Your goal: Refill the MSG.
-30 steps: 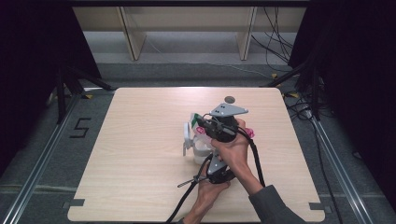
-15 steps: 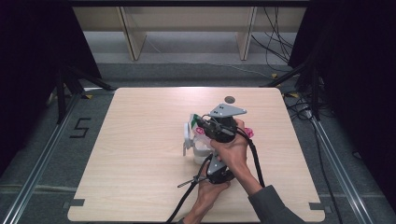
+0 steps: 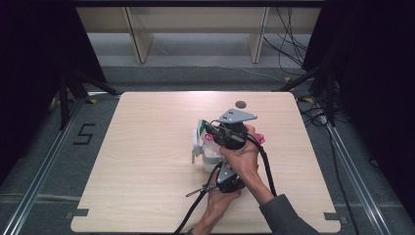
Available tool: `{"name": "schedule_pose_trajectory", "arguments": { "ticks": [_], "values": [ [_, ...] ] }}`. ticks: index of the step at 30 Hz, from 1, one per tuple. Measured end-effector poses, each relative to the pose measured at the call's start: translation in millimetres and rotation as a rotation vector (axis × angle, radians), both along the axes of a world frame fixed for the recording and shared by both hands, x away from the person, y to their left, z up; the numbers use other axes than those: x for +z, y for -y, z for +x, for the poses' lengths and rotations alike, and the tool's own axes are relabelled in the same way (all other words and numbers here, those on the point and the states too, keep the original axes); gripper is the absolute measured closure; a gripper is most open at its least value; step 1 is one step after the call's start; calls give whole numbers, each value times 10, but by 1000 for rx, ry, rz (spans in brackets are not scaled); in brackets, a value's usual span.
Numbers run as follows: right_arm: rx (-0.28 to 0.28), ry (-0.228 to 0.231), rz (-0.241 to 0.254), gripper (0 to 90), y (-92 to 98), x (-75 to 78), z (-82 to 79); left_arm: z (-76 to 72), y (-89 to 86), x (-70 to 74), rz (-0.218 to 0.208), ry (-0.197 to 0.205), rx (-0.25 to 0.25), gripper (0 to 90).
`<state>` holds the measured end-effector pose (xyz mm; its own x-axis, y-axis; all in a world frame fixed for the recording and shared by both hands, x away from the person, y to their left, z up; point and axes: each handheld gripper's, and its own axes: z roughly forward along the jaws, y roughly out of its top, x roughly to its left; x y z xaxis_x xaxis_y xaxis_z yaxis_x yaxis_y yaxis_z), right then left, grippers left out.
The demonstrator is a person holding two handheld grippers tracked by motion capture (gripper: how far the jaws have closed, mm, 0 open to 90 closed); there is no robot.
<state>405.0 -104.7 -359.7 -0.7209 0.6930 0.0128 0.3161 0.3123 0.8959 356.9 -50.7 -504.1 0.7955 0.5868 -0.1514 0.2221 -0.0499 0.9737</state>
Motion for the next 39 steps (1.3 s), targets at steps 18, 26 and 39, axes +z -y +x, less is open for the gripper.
{"name": "schedule_pose_trajectory", "arguments": {
  "ticks": [18, 26, 39],
  "values": [
    [1, 2, 3, 900, 0, 1, 1, 3, -3, 6, 1, 2, 1, 772],
    [7, -8, 18, 900, 6, 1, 7, -3, -2, 12, 16, -2, 7, 772],
    [13, 9, 14, 900, 6, 1, 10, 3, 0, 9, 0, 3, 0, 772]
  ]
}}
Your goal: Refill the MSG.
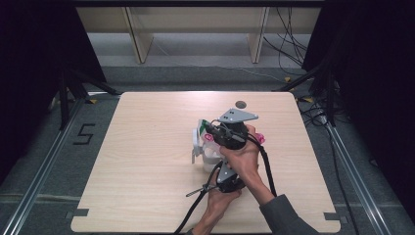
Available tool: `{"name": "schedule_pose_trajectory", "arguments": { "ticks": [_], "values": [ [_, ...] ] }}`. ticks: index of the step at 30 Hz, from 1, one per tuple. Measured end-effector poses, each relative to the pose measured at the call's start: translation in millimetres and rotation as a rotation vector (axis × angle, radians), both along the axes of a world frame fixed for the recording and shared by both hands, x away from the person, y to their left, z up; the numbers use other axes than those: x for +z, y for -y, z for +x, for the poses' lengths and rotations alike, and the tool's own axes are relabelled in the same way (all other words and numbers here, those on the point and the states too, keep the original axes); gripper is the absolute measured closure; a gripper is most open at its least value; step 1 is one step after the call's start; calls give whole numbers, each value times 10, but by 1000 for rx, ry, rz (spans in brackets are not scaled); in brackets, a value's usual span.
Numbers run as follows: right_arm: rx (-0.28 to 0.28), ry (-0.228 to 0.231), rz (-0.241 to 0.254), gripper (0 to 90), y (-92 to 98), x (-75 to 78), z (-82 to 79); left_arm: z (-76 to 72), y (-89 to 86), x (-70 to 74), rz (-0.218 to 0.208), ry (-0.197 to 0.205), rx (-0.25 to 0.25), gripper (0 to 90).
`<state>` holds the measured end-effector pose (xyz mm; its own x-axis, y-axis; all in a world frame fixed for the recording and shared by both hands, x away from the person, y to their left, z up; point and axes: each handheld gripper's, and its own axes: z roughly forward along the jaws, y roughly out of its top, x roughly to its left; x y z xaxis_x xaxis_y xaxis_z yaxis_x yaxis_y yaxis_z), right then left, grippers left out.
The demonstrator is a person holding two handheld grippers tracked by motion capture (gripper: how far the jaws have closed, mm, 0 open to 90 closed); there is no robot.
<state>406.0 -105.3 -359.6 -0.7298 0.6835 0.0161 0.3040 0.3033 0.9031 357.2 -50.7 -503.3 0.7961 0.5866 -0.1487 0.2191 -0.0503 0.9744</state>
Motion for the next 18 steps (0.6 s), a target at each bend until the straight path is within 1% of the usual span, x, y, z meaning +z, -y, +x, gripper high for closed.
{"name": "schedule_pose_trajectory", "arguments": {
  "ticks": [1, 3, 4, 5, 6, 7, 8, 9, 10, 11, 12, 13, 14, 16, 17, 18],
  "values": [
    [0, -4, -17, 900, -4, -3, -8, -2, 1, 0, 1, -2, 0, 772],
    [-1, 0, -15, 900, -16, -11, -8, -1, 3, -1, -1, -1, 1, 772],
    [-11, 18, -18, 900, -11, -6, -6, -1, 2, 2, -1, 0, 3, 772],
    [1, -8, -12, 900, -5, 3, -14, -1, 2, 2, -2, 1, 0, 772],
    [-13, -25, -6, 900, -5, 6, -32, -1, 4, 1, -2, 1, -1, 772],
    [-13, -25, -6, 900, -5, 6, -32, -4, 10, -2, -2, -2, 0, 772],
    [0, -12, -16, 900, -3, -3, -13, -8, 13, -4, -11, -6, -3, 772],
    [2, 0, -14, 900, -5, -8, -7, -8, 13, -3, -11, -6, -3, 772],
    [-2, -4, -19, 900, 2, 1, -14, -7, 10, -1, -9, -5, -5, 772],
    [-12, -9, -8, 900, 4, 6, -21, -7, 10, 0, -11, -3, -3, 772],
    [-5, 9, -10, 900, 12, 7, -9, -2, 12, -2, -7, -3, -8, 772],
    [-4, 11, -16, 900, 16, 6, -8, -2, 12, -2, -7, -3, -8, 772],
    [-12, -9, -22, 900, 18, 6, -18, -4, 30, -9, -11, -6, -8, 772],
    [-12, -11, -16, 900, 14, 5, -19, -5, 31, -7, -14, -6, -9, 772],
    [-12, -11, -16, 900, 14, 5, -19, -5, 28, -5, -13, -6, -8, 772],
    [-5, 3, -12, 900, 32, 19, -10, -2, 23, 0, -13, -1, -8, 772]
  ]
}}
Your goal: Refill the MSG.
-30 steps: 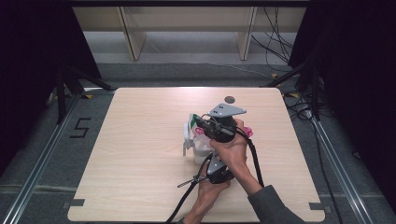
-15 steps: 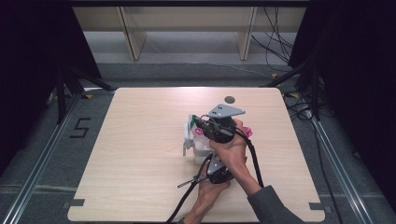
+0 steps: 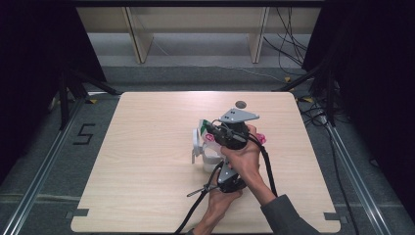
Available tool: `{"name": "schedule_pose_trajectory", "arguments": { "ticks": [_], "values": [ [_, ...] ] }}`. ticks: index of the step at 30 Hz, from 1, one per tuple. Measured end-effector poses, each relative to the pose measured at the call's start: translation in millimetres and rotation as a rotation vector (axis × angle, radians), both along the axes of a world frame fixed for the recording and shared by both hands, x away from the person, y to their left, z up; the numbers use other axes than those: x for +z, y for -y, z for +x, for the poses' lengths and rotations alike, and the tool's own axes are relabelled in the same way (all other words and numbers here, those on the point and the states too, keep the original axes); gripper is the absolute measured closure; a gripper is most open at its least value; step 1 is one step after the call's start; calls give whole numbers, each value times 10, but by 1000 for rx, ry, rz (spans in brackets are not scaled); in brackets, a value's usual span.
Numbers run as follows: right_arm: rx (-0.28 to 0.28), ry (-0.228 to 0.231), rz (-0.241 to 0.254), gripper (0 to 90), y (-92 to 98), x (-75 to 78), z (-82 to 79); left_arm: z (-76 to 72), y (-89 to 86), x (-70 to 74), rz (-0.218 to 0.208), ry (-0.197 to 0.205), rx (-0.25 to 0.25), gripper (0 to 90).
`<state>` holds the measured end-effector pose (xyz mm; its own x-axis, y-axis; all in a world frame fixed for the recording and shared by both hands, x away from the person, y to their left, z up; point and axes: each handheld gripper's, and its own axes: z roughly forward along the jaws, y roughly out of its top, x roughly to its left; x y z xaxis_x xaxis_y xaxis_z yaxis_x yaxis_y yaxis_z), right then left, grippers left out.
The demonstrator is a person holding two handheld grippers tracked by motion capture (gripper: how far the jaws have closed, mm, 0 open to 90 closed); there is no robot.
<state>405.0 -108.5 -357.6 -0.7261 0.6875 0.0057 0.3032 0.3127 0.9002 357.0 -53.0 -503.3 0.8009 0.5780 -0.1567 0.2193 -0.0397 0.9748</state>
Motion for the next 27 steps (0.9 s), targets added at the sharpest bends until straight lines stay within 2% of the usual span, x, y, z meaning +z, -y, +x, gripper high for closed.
{"name": "schedule_pose_trajectory", "arguments": {
  "ticks": [1, 2, 5, 7, 10, 11, 13, 14, 22, 24, 25, 26, 27],
  "values": [
    [0, 0, 0, 900, 0, 0, 0, 0, 0, 0, 0, 0, 0, 772],
    [-8, -23, 13, 900, 0, 2, -14, 0, 9, -3, 4, 2, 4, 772],
    [-4, -11, -1, 900, -13, -20, -3, -1, 13, -6, 9, 0, -1, 772],
    [-10, -25, 14, 900, 16, 4, -6, -1, 4, 1, 22, -2, 4, 773],
    [-9, -12, -1, 900, 18, -6, 4, -1, 21, -10, 10, 0, -2, 773],
    [-9, -34, 9, 900, 19, -5, 0, -1, 7, 0, 23, -2, 4, 773],
    [-10, -26, 14, 900, 30, 1, 5, -1, 7, 0, 22, -5, 2, 773],
    [-9, -15, -4, 900, 25, -12, 17, 0, 20, -8, 12, -4, -4, 773],
    [-11, -26, 7, 900, 25, -4, 19, 6, 17, 10, 24, -4, 2, 774],
    [-12, -22, 3, 900, 23, -10, 20, 11, 28, 9, 20, -7, 1, 773],
    [-4, -5, -5, 900, 14, -22, 32, 19, 37, 2, 5, 0, -5, 774],
    [-1, -19, -7, 900, 11, -16, 26, 17, 34, 6, 6, 0, -4, 774],
    [-7, -5, -8, 900, 22, -4, 22, 16, 28, 13, 11, 3, -1, 773]
  ]
}}
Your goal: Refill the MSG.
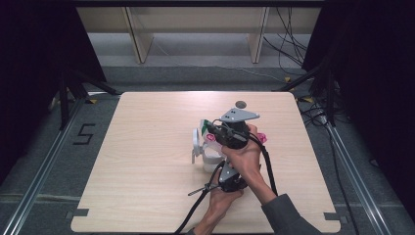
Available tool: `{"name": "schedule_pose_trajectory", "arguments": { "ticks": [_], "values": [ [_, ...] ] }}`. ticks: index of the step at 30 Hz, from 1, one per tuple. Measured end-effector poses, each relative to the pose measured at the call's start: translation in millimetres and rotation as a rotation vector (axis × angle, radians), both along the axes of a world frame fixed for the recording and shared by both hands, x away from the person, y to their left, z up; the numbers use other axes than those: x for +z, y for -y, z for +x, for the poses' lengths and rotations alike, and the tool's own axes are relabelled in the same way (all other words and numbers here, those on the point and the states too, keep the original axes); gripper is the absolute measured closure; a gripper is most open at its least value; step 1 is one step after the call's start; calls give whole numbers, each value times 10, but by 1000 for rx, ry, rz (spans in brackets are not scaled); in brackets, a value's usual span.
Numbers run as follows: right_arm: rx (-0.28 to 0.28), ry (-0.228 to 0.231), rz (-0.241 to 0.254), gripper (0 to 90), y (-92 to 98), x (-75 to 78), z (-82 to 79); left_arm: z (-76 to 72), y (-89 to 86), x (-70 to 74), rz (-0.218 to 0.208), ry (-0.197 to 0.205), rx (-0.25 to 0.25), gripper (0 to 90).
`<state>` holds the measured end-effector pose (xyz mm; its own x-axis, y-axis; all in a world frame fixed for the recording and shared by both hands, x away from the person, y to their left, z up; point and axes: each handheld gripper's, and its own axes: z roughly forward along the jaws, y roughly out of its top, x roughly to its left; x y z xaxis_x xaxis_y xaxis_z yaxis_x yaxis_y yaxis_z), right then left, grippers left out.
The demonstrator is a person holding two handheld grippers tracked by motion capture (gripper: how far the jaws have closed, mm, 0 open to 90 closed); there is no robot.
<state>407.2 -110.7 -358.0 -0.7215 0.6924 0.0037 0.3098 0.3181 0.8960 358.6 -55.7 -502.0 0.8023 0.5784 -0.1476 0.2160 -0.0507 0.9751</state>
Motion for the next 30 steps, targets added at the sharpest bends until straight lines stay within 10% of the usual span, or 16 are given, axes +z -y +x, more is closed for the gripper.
{"name": "schedule_pose_trajectory", "arguments": {
  "ticks": [30],
  "values": [
    [-4, -22, 15, 900, 8, 6, -20, -11, 6, 0, 3, -9, 0, 774]
  ]
}}
